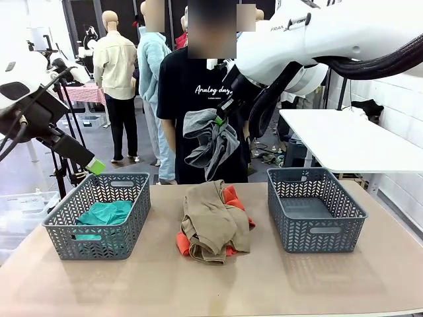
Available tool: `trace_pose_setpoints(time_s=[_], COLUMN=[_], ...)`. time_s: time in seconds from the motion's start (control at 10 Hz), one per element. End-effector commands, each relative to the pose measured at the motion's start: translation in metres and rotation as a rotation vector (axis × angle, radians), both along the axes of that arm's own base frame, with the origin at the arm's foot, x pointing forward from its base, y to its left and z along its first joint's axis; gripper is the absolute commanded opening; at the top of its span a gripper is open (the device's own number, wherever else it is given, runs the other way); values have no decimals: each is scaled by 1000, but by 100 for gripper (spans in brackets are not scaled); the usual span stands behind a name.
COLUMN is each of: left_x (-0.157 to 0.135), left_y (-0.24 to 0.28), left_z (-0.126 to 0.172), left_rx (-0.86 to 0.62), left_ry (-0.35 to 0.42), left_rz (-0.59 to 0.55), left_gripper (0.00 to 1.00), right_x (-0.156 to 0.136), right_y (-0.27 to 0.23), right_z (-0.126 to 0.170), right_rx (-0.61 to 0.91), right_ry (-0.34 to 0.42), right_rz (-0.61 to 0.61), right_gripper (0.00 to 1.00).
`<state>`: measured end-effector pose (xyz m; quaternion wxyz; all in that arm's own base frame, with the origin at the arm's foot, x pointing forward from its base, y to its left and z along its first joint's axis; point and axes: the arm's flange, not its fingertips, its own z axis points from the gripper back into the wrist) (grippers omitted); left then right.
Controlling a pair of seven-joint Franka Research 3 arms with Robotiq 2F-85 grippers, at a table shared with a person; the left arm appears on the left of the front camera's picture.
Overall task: Sort the tops and bottoms.
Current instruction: Sort the clothes according to human instructions.
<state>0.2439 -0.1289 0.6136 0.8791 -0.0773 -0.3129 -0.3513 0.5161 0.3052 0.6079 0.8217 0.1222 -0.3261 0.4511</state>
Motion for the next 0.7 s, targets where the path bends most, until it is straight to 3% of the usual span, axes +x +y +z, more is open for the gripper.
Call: trace_pose_setpoints(time_s=[0.0, 0.6], left_x=[0, 0], left_y=[1, 1], left_z=[-1, -1], left_rx=[-9, -9], left_ry=[3, 3], left_rz=[-7, -7], left_gripper=[100, 100], right_x=[-2, -2], right_y=[-3, -3], right_z=[0, 0], right_rx=[-4, -4], right_ry=[3, 3], right_rz=[-2, -2], right_gripper=[0, 0])
